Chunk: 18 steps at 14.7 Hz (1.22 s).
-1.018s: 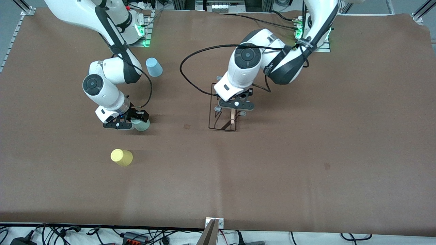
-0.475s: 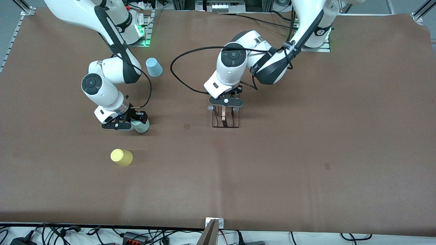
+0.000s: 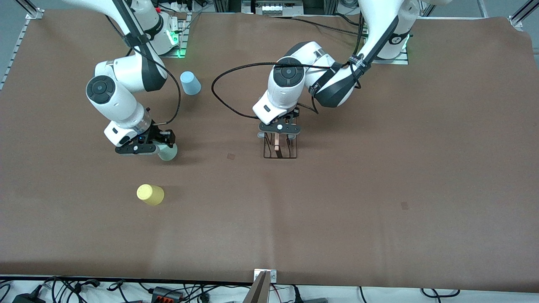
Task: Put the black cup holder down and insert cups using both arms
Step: 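Lift the teal cup with the right gripper while the left gripper releases the rack, then move the teal cup toward the rack while the left gripper withdraws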
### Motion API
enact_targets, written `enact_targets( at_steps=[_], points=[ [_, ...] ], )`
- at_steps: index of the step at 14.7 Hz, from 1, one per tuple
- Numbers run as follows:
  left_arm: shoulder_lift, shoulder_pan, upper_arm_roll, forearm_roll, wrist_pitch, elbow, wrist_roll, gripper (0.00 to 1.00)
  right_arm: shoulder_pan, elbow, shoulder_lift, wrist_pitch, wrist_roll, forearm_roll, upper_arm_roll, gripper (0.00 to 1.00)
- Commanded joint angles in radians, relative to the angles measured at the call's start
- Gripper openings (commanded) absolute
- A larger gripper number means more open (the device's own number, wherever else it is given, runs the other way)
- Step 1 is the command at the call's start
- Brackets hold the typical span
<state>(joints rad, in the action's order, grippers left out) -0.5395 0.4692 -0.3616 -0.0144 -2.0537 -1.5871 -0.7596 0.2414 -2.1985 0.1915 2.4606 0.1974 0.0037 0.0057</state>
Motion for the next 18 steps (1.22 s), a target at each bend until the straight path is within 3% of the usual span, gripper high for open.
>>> enact_targets(
  at_steps=[1,2,3,4,8,10,12,16,18],
  points=[
    [-0.013,0.009,0.006,-0.001,-0.005,0.03,-0.012,0.07,-0.001,-0.012,-0.012,-0.008,-0.013,-0.011,-0.003,0.24],
    [-0.013,0.009,0.006,-0.002,-0.005,0.03,-0.009,0.15,-0.001,-0.012,-0.014,-0.009,-0.015,-0.011,-0.003,0.24],
    [-0.013,0.008,0.007,-0.002,-0.005,0.03,-0.006,0.61,0.001,-0.012,-0.014,-0.009,-0.013,-0.011,-0.003,0.24],
    [-0.011,0.008,0.007,-0.004,0.001,0.032,-0.001,1.0,0.001,-0.01,-0.014,-0.009,-0.013,-0.011,-0.003,0.24],
    [0.064,-0.032,0.015,-0.004,0.091,0.041,0.002,1.0,0.002,-0.001,-0.014,-0.011,-0.007,-0.011,-0.003,0.24],
    [0.133,-0.101,0.015,-0.004,0.173,0.05,0.026,1.0,0.027,0.012,-0.049,-0.092,0.029,-0.01,-0.003,0.24],
    [0.193,-0.205,0.015,-0.004,0.269,0.076,0.173,1.0,0.061,0.022,-0.105,-0.202,0.156,-0.01,0.017,0.24],
    [0.23,-0.421,0.015,-0.012,0.444,0.142,0.346,1.0,0.067,0.068,-0.158,-0.275,0.49,0.002,0.202,0.24],
    [0.231,-0.493,0.015,-0.08,0.548,0.206,0.503,1.0,0.07,0.12,-0.139,-0.279,0.673,0.004,0.287,0.24]
  ],
)
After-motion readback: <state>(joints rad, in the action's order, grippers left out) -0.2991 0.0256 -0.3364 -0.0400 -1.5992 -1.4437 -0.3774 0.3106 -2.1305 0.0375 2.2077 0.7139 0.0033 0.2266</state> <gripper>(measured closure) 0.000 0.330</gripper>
